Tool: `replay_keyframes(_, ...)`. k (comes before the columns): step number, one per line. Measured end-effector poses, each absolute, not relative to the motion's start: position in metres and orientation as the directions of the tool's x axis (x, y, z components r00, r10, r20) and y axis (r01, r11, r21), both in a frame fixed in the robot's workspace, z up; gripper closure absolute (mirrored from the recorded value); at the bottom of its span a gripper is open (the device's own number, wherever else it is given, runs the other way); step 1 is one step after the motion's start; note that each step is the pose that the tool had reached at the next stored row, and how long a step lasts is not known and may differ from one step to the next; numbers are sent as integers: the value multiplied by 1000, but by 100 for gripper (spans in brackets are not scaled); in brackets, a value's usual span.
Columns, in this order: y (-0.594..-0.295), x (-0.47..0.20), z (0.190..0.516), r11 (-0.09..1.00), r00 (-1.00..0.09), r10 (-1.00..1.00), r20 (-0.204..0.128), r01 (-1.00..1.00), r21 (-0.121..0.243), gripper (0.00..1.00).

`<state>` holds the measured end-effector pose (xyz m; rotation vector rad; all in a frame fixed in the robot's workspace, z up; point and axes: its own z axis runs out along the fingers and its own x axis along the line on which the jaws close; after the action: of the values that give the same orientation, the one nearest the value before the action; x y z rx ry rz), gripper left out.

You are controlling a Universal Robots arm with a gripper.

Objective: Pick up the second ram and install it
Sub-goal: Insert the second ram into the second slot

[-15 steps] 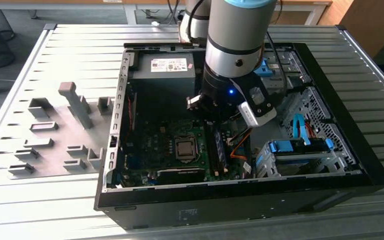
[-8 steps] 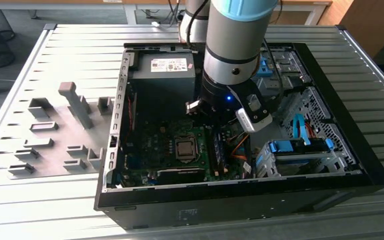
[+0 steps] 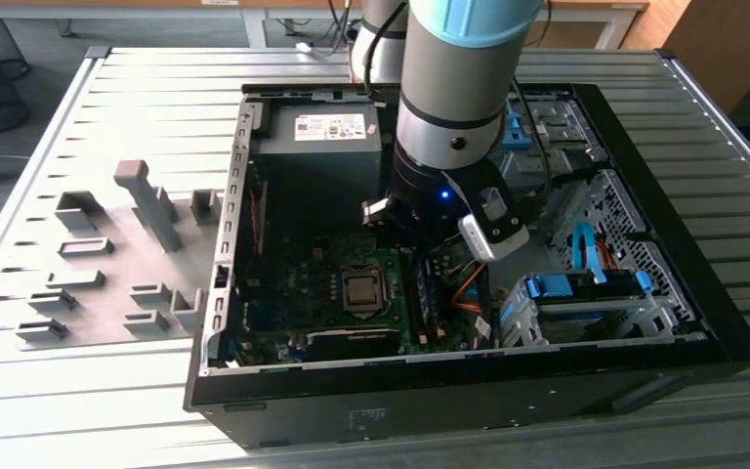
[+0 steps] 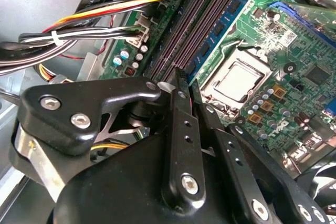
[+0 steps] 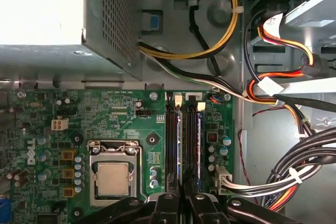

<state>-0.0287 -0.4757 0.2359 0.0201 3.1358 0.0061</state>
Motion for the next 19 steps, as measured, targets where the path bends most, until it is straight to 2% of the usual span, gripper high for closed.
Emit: replay_keyframes(19,-480,-29,228,1000,-1000,23,-5,23,20,86)
